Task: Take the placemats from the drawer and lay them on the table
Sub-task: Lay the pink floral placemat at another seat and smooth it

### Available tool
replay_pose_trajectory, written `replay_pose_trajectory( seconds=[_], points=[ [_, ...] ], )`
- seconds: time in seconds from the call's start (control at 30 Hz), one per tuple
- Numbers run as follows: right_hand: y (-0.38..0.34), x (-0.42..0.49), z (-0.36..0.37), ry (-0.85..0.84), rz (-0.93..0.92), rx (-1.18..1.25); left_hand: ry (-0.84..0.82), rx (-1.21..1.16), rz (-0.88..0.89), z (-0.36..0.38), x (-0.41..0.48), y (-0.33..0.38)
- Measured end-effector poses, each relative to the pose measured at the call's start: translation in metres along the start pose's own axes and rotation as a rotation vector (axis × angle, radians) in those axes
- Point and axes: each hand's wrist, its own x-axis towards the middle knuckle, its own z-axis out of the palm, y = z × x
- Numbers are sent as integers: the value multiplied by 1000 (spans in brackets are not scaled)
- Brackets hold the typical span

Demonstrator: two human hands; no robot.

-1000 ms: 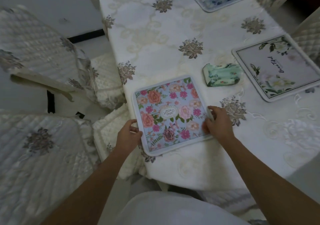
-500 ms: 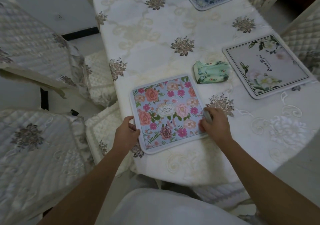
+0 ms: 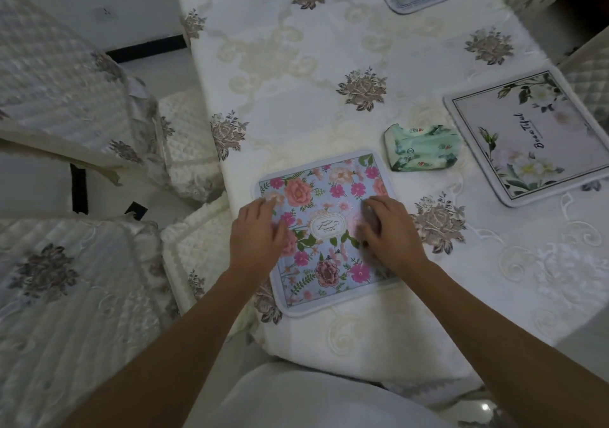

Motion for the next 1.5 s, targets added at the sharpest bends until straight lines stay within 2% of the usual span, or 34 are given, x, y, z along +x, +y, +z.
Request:
replay_pose_trajectory(
  seconds=[0.2,0.43,0.73,0.97,1.13,1.33,1.5],
  points=[
    [-39,56,27,-133,-153,-28,-137,87,95,18,40,9],
    [-43,87,31,-172,-210,-105,-131,75,135,29,48,16],
    [-4,78,7,-153,-93,-233,-181,129,143,10,46,-15],
    [-34,92,28,-224,-248,-179,-221,117,185,25,66,24],
    [-28,94,22,-203,-209,-192,-237,141,206,23,63,15],
    [-6,91,0,-204,-144,-271,-209,130,116,5,55,-20],
    [-35,99,16,-284,-253,-203,-231,145,165,6,61,-4]
  ],
)
